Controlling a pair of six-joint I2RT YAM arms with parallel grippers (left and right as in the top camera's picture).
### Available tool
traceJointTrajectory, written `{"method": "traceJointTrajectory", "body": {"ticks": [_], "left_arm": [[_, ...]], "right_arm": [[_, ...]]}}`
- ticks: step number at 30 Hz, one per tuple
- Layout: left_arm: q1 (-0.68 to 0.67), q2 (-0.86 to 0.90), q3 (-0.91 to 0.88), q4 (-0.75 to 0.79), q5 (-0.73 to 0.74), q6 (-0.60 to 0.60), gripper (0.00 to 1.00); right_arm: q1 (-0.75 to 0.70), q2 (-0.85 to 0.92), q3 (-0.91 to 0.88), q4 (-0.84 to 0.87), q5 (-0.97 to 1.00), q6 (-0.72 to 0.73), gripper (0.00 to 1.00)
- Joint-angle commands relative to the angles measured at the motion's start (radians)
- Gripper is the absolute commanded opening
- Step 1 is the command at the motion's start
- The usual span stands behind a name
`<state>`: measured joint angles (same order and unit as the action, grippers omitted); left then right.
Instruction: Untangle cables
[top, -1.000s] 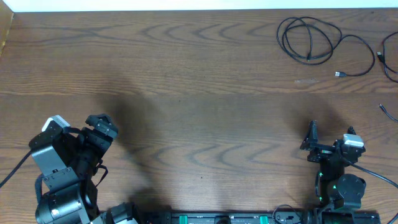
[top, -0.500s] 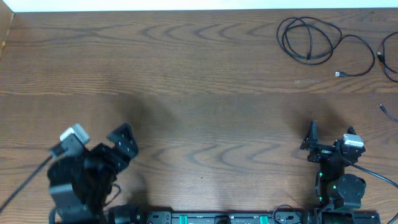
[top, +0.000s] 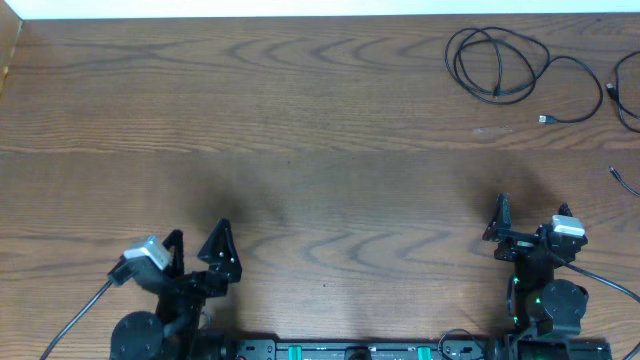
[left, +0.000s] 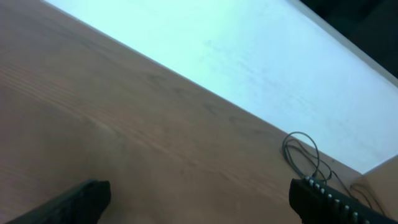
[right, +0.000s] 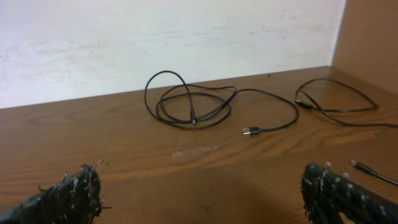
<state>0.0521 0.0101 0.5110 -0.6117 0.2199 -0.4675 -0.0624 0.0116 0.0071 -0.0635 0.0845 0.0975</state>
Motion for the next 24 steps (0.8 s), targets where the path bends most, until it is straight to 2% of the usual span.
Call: {"method": "traceJointTrajectory", "body": {"ticks": [1,7,14,18,24], "left_arm": [[-0.034,-0.009,-0.088,0.109,0.008,0.079,0.96],[-0.077,-0.009,-0.228,0.342,0.0,0.222,0.96],[-0.111,-0.009,-0.38,0.491,-0.102,0.251,0.96],[-0.111,-0.009,-0.452,0.528,-0.101,0.264,0.96],[-0.111,-0.009,-0.495,0.528,-0.1,0.381,0.96]], "right_arm": [[0.003,-0.007,-0.002,-0.003,0.011,-0.009,0.99],[0.003,-0.006,-0.002,-0.003,0.011,-0.009,0.99],[0.003,-0.007,-0.002,-0.003,0.011,-0.009,0.99],[0.003,-0.006,-0.002,-0.003,0.011,-0.009,0.99],[0.003,-0.006,-0.002,-0.003,0.011,-0.009,0.99]]}}
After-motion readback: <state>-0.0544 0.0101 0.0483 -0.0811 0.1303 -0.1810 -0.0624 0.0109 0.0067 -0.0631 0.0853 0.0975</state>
